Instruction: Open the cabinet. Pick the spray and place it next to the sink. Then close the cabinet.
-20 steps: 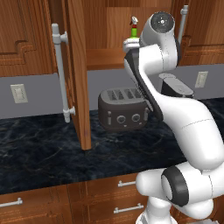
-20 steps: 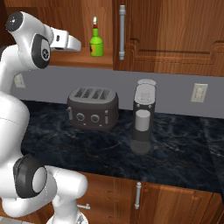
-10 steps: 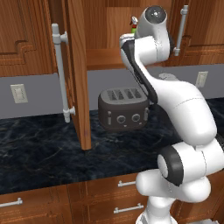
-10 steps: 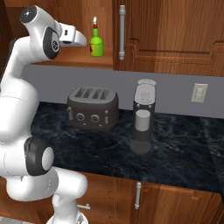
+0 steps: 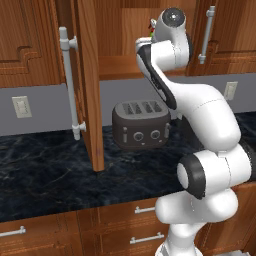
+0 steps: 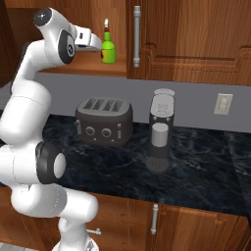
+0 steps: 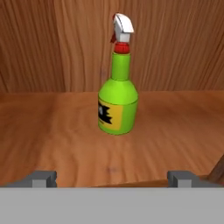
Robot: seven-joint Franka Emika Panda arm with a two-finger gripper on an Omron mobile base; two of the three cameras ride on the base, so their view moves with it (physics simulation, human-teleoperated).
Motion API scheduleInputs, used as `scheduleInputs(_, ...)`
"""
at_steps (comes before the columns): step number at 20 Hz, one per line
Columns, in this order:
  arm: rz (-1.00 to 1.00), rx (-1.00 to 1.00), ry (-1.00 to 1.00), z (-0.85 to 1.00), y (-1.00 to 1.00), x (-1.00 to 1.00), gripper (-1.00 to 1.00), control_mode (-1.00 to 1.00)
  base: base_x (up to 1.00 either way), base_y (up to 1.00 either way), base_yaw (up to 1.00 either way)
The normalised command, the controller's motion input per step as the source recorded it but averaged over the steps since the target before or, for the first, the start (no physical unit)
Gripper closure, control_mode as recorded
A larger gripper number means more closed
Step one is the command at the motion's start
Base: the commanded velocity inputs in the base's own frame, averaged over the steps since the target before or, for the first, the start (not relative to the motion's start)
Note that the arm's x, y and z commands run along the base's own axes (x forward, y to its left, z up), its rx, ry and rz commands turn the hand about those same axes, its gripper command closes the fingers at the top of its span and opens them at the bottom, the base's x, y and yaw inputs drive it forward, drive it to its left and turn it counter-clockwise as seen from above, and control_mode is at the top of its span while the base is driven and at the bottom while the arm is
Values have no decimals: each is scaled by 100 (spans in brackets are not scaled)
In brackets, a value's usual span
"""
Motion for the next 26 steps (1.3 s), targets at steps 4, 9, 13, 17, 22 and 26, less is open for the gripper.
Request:
scheduleInputs(4, 0, 0, -7, -14, -15, 30, -100, -100, 0, 0, 0)
scheduleInputs(9, 0, 0, -2, -14, -9, 28, -100, -100, 0, 0, 0)
scheduleInputs(13, 0, 0, 2, -1, -9, 38, -100, -100, 0, 0, 0)
scheduleInputs(17, 0, 0, 12, 3, -5, 37, -100, -100, 0, 0, 0)
scheduleInputs(22, 0, 0, 4, 0, -4, 36, -100, -100, 0, 0, 0)
scheduleInputs(26, 0, 0, 2, 0, 0, 10, -100, -100, 0, 0, 0)
